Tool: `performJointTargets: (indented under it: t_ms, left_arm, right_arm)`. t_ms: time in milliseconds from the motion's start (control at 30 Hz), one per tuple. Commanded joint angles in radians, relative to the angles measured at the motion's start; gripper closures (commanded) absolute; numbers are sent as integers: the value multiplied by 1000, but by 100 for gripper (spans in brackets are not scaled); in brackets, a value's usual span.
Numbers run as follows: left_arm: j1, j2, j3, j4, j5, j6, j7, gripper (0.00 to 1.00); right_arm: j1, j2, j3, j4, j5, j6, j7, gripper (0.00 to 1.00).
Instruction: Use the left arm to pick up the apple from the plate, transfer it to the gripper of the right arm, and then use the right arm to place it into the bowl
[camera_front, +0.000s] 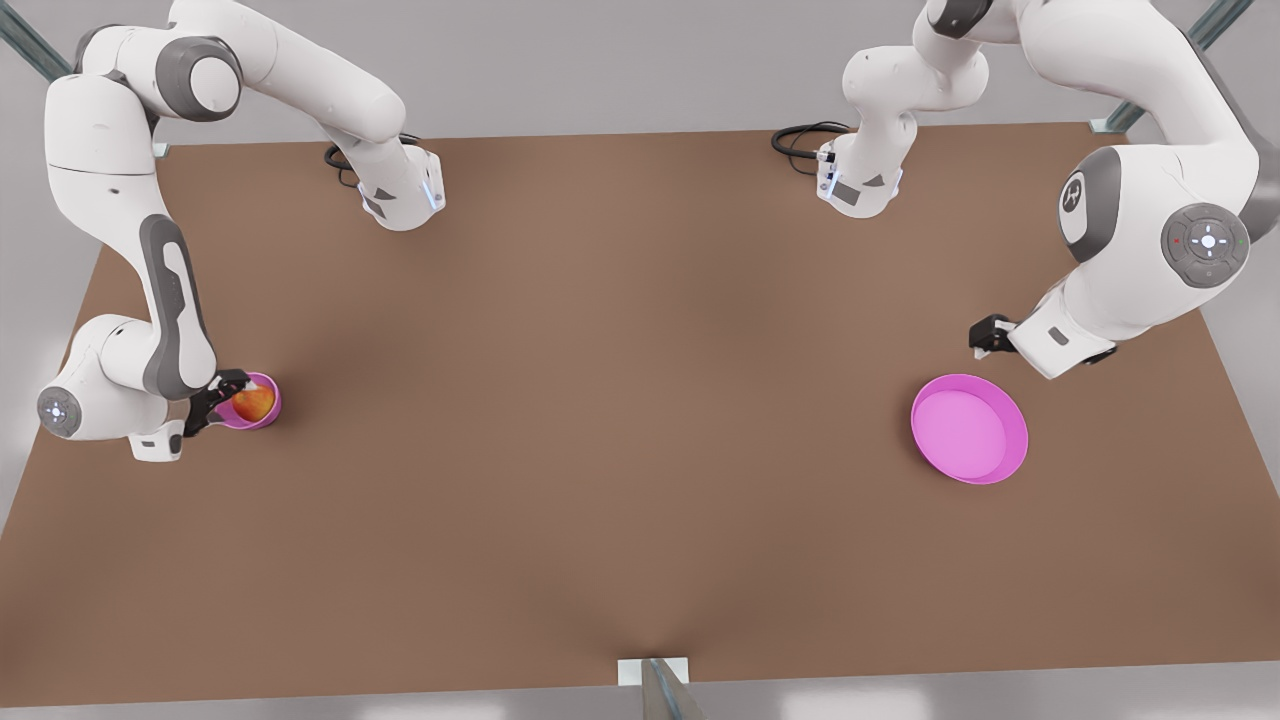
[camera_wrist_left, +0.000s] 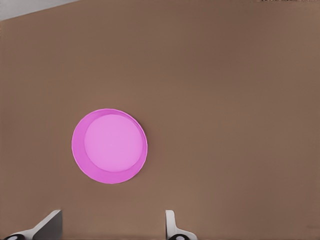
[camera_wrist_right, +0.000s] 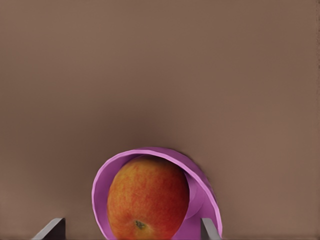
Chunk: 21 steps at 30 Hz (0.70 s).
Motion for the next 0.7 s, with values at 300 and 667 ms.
performJointTargets:
  t_ms: [300,667]
  left_arm:
    - [-6,0,-4,71,-81,76,-151,0]
    - [-11,3,-6,69,-83,77,-153,0]
  right_arm:
    - [195,-145,332,577,-58,-367,758,0]
    - [585,-421,-226,365,169,-416,983,0]
